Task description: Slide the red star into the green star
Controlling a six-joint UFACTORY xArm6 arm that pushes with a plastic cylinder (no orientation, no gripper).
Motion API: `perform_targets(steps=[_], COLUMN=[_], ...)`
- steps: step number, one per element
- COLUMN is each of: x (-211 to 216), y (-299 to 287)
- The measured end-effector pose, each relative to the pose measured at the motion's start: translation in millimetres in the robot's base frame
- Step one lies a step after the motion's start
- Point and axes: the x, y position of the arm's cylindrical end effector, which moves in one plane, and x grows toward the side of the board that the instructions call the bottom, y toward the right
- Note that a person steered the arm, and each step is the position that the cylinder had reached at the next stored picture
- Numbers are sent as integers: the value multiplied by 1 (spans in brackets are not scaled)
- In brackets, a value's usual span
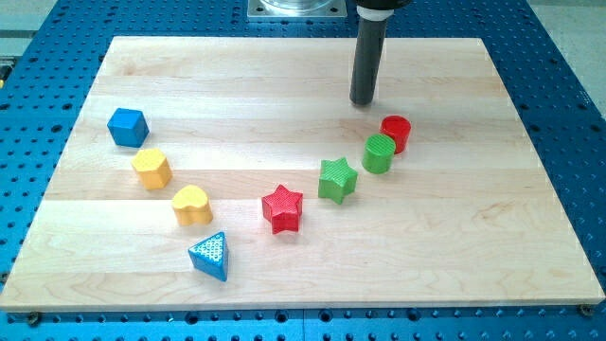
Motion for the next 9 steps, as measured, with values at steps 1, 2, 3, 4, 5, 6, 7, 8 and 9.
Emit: perform_targets(steps=[1,2,3,4,5,6,7,8,9], x=[0,0,0,0,0,0,0,7,14], y=[0,-1,-1,-1,-1,-1,-1,-1,-14])
